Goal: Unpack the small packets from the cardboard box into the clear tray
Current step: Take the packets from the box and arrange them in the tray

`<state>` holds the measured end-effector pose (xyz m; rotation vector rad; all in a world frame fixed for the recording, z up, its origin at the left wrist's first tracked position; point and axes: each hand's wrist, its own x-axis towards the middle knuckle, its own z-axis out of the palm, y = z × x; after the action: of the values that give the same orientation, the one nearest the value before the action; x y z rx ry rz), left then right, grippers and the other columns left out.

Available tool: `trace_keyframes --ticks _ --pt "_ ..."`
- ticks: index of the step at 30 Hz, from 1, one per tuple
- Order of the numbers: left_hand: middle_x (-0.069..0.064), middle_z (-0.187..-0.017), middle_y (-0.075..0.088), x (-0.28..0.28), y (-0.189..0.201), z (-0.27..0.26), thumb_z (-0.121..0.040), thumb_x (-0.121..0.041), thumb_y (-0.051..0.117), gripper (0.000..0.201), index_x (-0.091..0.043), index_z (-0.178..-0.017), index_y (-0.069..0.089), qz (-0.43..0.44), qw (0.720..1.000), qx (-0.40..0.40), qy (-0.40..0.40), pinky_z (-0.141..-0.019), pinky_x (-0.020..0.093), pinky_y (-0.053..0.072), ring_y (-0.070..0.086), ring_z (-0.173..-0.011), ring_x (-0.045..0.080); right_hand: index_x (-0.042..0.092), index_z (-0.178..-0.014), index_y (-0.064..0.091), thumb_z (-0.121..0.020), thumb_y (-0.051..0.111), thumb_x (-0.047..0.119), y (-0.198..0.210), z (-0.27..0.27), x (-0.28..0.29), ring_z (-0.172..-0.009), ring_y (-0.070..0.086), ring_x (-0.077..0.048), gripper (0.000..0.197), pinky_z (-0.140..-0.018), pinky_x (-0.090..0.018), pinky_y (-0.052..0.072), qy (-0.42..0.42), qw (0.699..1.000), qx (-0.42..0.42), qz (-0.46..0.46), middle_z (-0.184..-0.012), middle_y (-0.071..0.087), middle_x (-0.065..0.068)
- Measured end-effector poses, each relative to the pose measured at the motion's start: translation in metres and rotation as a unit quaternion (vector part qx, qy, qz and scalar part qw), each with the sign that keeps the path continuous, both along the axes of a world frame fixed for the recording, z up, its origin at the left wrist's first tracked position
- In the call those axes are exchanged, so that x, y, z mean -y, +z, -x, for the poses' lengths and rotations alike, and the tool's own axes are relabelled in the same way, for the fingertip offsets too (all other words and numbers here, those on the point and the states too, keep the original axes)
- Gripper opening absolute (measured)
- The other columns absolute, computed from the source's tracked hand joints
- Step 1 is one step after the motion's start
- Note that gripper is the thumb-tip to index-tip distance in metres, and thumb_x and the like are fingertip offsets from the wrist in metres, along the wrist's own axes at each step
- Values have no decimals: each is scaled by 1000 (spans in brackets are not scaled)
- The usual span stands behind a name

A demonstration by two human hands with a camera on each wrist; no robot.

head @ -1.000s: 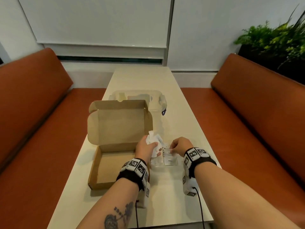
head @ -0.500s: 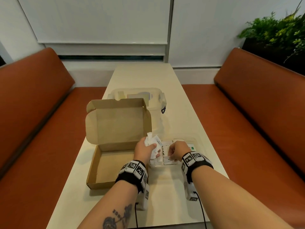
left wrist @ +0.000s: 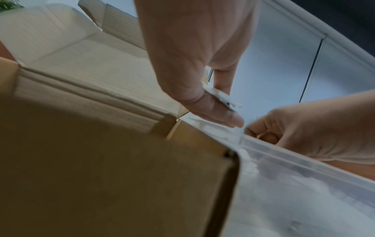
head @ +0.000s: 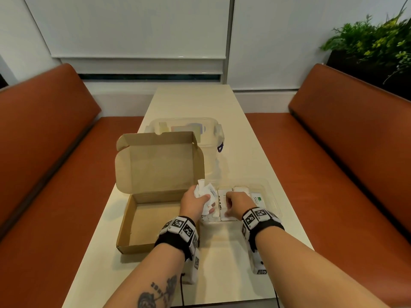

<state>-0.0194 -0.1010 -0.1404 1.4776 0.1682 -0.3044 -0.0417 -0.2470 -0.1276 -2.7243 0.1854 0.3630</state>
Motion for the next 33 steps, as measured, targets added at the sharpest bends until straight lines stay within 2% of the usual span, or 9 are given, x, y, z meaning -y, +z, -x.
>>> trace_keyframes --ticks 3,7,10,13,17,23,27,31,33 --pt "16 -96 64 -1 1 0 -88 7 56 26 -19 -91 55 -5 1000 -1 -2 -56 38 60 68 -77 35 16 -87 52 -78 68 6 -2 3 -2 -80 53 -19 21 -75 -30 48 4 1000 12 -8 -95 62 -7" --pt "19 -102 64 -2 0 1 -88 6 56 23 -14 -99 55 -17 1000 -2 -4 -66 46 60 68 -87 39 16 -79 51 -79 64 5 -5 3 -2 -81 54 -18 18 -74 -28 47 -7 999 27 -16 -89 59 -5" --pt "17 -99 64 -4 0 1 -88 7 56 24 -14 -99 55 -16 1000 -4 2 -59 41 60 68 -85 37 19 -66 43 -80 64 6 -7 2 -1 -80 52 -17 29 -73 -29 46 -9 1000 29 -9 -86 56 -3" --pt "23 -106 63 -3 -1 2 -87 8 56 24 -13 -99 56 -26 1000 -2 -1 -73 54 57 66 -93 43 22 -62 36 -81 63 6 -12 2 -1 -78 50 -18 37 -68 -26 41 -13 999 40 0 -83 53 -2" --pt "23 -109 64 -3 0 2 -85 4 59 25 -9 -106 56 -63 998 17 -3 -88 58 51 64 -100 41 17 -76 45 -82 62 8 -14 4 -2 -77 51 -18 21 -70 -27 43 -22 999 47 0 -82 54 -2" --pt "21 -110 64 -4 -1 2 -86 3 60 27 -8 -111 56 -66 998 16 -4 -85 56 53 64 -99 39 15 -81 45 -78 71 9 -14 4 -1 -78 51 -18 27 -76 -30 47 -15 999 27 -15 -83 54 -2" --pt "25 -111 63 -4 0 2 -86 4 59 28 -7 -111 56 -52 999 11 -6 -86 58 52 64 -99 42 21 -67 36 -79 67 6 -17 4 -2 -78 50 -18 36 -72 -28 44 -22 999 33 -10 -84 53 -3" --pt "24 -108 63 -4 1 3 -87 5 58 25 -9 -108 55 -30 1000 5 -4 -79 57 55 66 -94 42 16 -78 46 -76 71 11 -16 4 -4 -75 51 -17 25 -69 -27 44 -49 996 45 -60 -81 55 -2" --pt "26 -107 63 -3 2 4 -87 7 57 26 -6 -110 55 -10 1000 0 -5 -73 52 57 67 -89 41 17 -77 46 -77 71 14 -17 5 -4 -74 52 -17 25 -71 -28 46 -62 993 57 -81 -78 54 1"
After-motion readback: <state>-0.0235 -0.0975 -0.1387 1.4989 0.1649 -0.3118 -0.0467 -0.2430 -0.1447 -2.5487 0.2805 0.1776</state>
